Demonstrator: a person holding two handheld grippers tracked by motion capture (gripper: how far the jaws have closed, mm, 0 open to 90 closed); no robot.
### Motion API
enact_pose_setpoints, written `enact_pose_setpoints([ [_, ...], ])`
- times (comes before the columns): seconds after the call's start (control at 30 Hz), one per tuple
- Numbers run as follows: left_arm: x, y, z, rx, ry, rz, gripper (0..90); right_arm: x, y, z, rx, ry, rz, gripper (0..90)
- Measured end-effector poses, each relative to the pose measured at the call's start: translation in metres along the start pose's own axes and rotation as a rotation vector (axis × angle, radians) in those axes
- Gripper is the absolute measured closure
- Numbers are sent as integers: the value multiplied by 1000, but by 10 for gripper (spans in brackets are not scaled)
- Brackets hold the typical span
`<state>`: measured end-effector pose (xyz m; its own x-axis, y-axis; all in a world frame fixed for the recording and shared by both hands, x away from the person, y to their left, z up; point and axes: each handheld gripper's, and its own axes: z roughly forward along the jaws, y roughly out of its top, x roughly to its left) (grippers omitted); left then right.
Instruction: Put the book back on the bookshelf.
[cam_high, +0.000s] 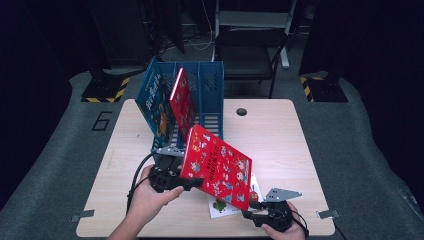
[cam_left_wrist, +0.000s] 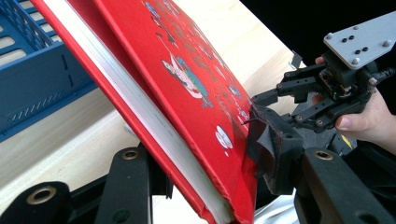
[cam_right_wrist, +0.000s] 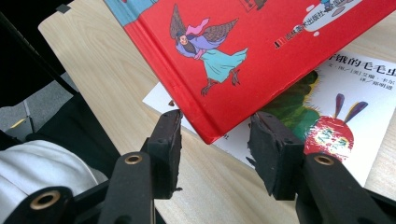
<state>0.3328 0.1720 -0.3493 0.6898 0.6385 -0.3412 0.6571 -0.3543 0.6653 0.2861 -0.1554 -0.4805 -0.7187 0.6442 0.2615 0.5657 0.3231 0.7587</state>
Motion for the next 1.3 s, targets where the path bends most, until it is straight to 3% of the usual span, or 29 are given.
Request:
enact_pose_setpoints([
  [0.87,-8,22,-15,1,37,58,546,2,15,-4,-47,-2,2,544],
  [1.3,-7,28,-22,-7,52,55,548,2,24,-2,-49,9,3,544],
])
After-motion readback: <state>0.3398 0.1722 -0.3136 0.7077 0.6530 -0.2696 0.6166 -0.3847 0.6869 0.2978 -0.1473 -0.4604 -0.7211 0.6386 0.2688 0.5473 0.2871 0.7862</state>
